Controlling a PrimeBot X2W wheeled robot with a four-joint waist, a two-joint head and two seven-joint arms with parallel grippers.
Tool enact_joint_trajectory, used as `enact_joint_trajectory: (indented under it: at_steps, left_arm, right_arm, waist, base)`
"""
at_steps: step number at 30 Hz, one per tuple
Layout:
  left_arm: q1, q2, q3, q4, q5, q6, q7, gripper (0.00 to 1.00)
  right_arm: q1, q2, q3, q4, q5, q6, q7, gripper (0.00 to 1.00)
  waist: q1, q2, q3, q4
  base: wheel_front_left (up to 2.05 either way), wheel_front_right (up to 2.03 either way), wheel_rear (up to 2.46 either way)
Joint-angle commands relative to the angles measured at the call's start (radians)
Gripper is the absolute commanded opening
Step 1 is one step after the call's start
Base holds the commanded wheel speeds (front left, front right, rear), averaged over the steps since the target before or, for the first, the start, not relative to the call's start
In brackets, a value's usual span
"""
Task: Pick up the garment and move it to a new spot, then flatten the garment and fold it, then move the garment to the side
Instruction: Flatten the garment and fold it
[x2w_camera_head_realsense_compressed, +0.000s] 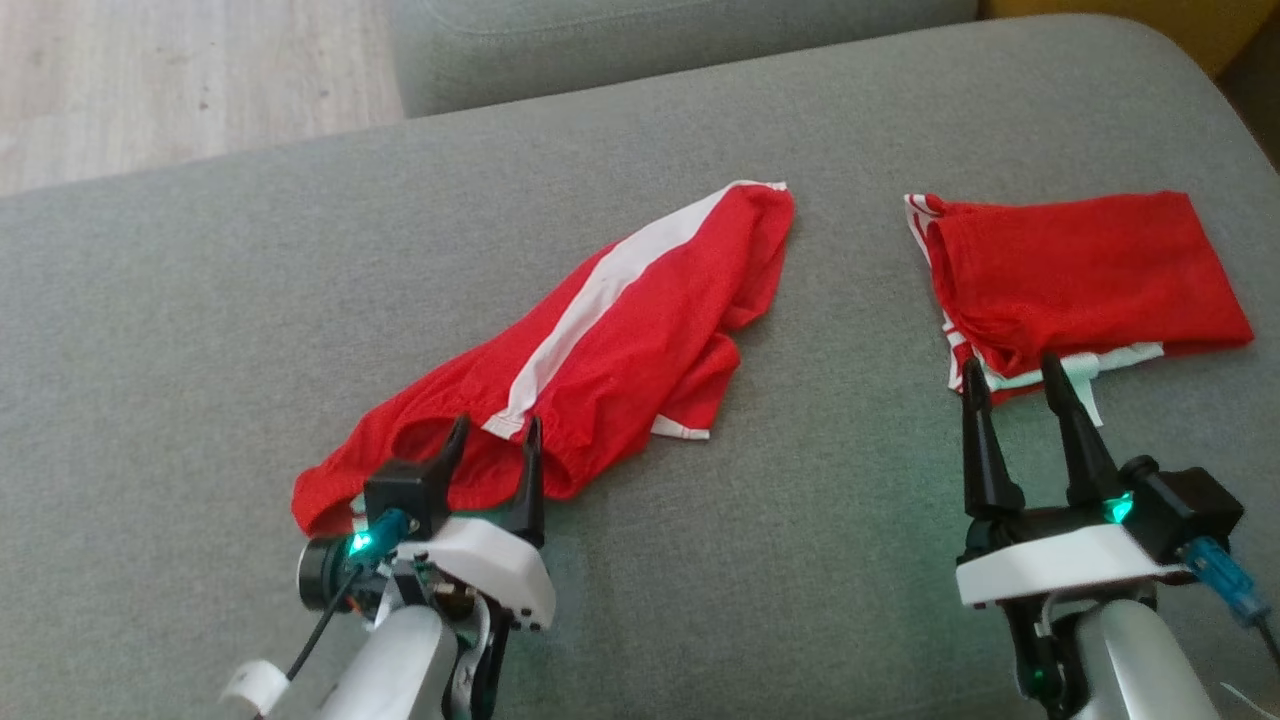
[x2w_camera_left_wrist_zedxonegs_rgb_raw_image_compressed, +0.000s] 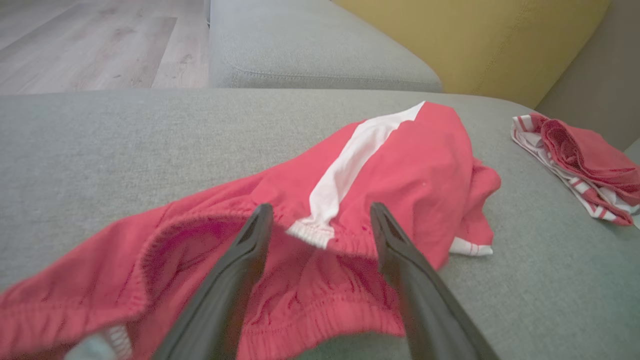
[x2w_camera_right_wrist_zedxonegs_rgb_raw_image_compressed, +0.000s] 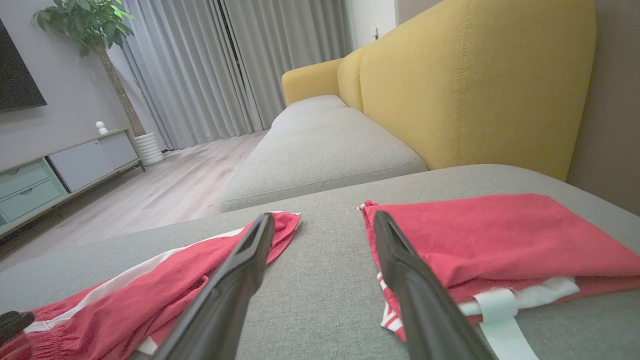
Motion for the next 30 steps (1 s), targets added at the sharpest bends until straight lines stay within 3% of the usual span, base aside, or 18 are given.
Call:
enact_joint_trajectory:
  at_steps: [1,11,21,22,23,30]
  left_arm:
    - [-0.007,0.017,0.024,-0.033,-0.004,0.005,0.014,1.0]
    - [-0.003,0.02,0.023,-0.049,-0.037,0.004,0.065,1.0]
    - [-0.04,0.017,0.028,-0.055,-0.107,-0.047,0.105,1.0]
    - [-0.045,0.017,0.026,-0.057,-0.11,-0.054,0.106,0.55]
    - [-0.05,0.017,0.026,-0.06,-0.115,-0.06,0.105,0.02]
    - [-0.157,0.062,0.052,-0.105,-0.126,-0.103,0.108,0.0]
  right_arm:
    - [-0.021,-0.002,0.032,-0.024,0.006,0.007,-0.011,1.0]
    - [-0.032,-0.002,0.049,-0.02,0.007,0.007,-0.011,1.0]
    - [-0.048,-0.002,0.054,-0.016,0.005,0.007,-0.011,1.0]
    - [-0.049,-0.002,0.054,-0.017,0.006,0.007,-0.011,1.0]
    - [-0.051,-0.002,0.055,-0.017,0.006,0.007,-0.011,1.0]
    - [-0.071,-0.002,0.066,-0.027,0.01,0.007,-0.011,1.0]
  waist:
    - [0.0,0.0,-0.011,0.011]
    - [0.0,0.0,0.003,-0.001]
    - [0.0,0.0,0.034,-0.054]
    - [0.0,0.0,0.036,-0.057]
    - [0.0,0.0,0.037,-0.059]
    - [0.0,0.0,0.067,-0.072]
  base:
    - [0.0,0.0,0.0]
    - [0.0,0.0,0.0]
    - [0.0,0.0,0.0]
    - [0.0,0.0,0.0]
    - [0.0,0.0,0.0]
    - [0.0,0.0,0.0]
